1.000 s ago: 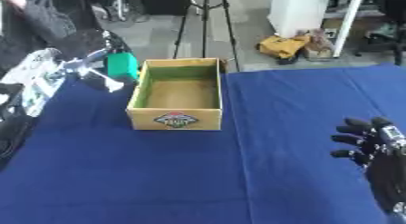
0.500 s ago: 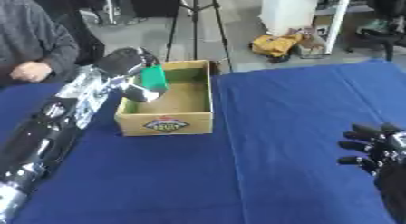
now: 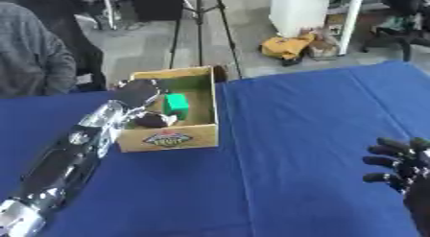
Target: Pick up objects on the table and place them in the box.
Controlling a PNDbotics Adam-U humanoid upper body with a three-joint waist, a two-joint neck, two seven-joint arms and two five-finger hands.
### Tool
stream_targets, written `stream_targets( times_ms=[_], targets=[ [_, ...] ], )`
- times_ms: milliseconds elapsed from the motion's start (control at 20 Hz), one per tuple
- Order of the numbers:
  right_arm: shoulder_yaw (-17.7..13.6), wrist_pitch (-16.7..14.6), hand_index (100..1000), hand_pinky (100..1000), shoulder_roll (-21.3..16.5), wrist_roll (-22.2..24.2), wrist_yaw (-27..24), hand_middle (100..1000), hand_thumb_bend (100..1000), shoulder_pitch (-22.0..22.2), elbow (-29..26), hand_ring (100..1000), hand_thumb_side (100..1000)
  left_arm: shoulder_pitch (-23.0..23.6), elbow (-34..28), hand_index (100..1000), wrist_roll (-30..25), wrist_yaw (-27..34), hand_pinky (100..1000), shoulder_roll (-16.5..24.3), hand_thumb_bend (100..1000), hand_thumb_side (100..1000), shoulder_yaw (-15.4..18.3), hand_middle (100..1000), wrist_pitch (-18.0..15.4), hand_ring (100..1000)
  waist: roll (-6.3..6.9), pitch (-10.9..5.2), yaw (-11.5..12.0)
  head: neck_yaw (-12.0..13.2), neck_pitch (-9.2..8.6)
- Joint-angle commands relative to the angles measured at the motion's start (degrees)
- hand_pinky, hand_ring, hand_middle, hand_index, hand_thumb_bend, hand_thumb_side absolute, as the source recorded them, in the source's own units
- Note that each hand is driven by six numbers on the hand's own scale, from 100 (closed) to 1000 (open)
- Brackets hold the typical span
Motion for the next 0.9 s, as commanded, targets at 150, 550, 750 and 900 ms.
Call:
stream_targets(
  times_ms=[150,550,750,900],
  targets=[
    [-0.34,-0.10,809,577,-0.86,0.06,0.26,697,100,-0.67,-1.45,728,1000,-1.07,-2.08,817,-14.56,3.85,763,1.02,910,951,1.32,818,-1.09,810,-0.27,-0.92,0.20,-0.03,-0.44],
    [-0.99,-0.25,808,576,-0.68,-0.48,0.15,696,100,0.24,-1.35,727,1000,0.71,-16.67,815,10.41,21.38,761,3.53,781,928,2.31,760,4.70,746,-0.96,-1.90,1.98,-1.15,-0.03],
    [-1.65,-0.46,808,576,-0.64,-1.09,-0.04,696,100,1.23,-1.27,727,1000,5.05,-29.71,808,15.37,39.28,722,7.89,697,1000,2.09,724,5.39,705,-1.74,-2.92,4.24,-2.52,0.74],
    [-2.27,-0.70,807,576,-0.65,-1.65,-0.18,695,100,2.08,-1.24,727,1000,12.96,-42.88,804,16.20,54.93,684,10.62,690,879,3.09,702,5.50,681,-2.48,-3.76,6.73,-3.71,1.44]
  ],
)
